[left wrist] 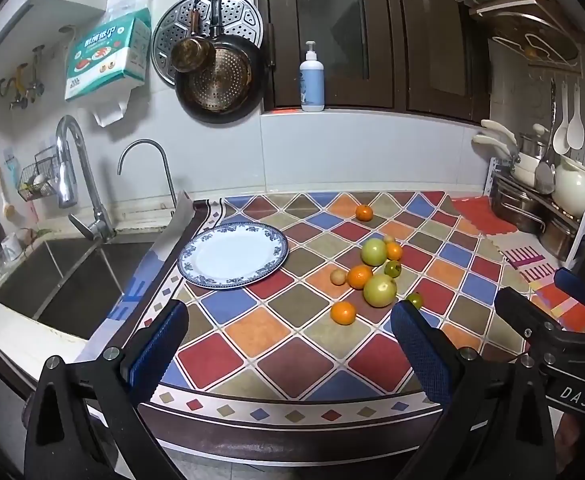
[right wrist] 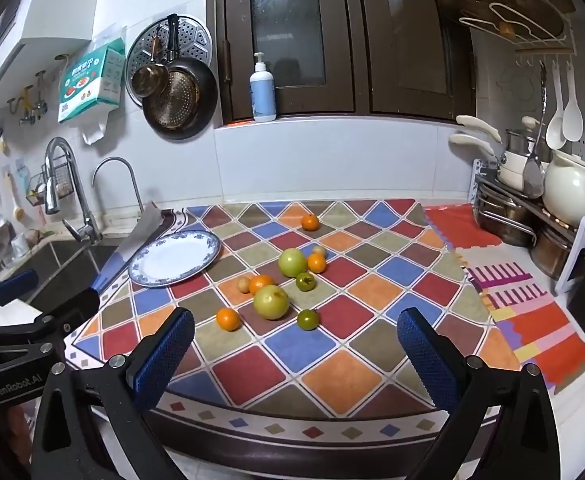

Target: Organize fruits

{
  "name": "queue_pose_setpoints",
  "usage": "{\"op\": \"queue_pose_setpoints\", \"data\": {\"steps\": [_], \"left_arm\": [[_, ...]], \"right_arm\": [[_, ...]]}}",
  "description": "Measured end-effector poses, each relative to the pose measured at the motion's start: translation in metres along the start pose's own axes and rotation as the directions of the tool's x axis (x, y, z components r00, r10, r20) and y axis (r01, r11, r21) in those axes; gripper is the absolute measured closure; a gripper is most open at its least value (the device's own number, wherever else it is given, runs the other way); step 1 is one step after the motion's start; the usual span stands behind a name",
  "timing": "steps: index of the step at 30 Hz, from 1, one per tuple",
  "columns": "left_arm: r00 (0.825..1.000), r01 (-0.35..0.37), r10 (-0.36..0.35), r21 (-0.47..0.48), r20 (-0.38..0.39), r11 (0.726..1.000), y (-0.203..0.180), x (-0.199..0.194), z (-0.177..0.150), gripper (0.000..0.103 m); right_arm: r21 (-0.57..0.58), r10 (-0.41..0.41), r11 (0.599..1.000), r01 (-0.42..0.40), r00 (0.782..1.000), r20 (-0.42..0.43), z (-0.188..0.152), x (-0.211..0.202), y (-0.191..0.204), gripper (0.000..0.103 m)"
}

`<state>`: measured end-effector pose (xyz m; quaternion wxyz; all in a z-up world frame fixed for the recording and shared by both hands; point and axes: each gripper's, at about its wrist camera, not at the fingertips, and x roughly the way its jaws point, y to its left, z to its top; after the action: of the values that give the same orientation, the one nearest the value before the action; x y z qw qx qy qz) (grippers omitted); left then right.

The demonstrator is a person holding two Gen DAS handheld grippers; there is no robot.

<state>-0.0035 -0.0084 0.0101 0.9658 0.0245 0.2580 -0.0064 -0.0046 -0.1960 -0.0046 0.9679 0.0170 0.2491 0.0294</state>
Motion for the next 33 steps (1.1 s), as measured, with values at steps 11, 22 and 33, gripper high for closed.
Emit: {"op": "queue_pose_setpoints", "data": {"steps": [11,22,33], "left_arm": [[1.000,-0.003,0.003,0.004,0.014,1.000,-0.0010,-0.0042,0.0029,0.000],[1.000,-0.001,0.001,0.009,0.019,1.000,-0.0026,-0.0052,0.0033,0.000],[1.000,-0.002,0.002,0.010,0.019,1.000,-0.0030,-0.0046,0.0034,0.000]], "right_arm": [[0.006,0.005,1.000,-0.005,1.000,0.008,-0.0012,-0.0018,-0.0025,0.001],[0.005,0.014,1.000,-0.014,1.000,0.014,-0.0006,-0.0032,-0.0030,0.001],[0.008,0.013,1.000,-0.013,1.000,0.018,-0.0003,-0.0033,-0.0032,0.001]]}}
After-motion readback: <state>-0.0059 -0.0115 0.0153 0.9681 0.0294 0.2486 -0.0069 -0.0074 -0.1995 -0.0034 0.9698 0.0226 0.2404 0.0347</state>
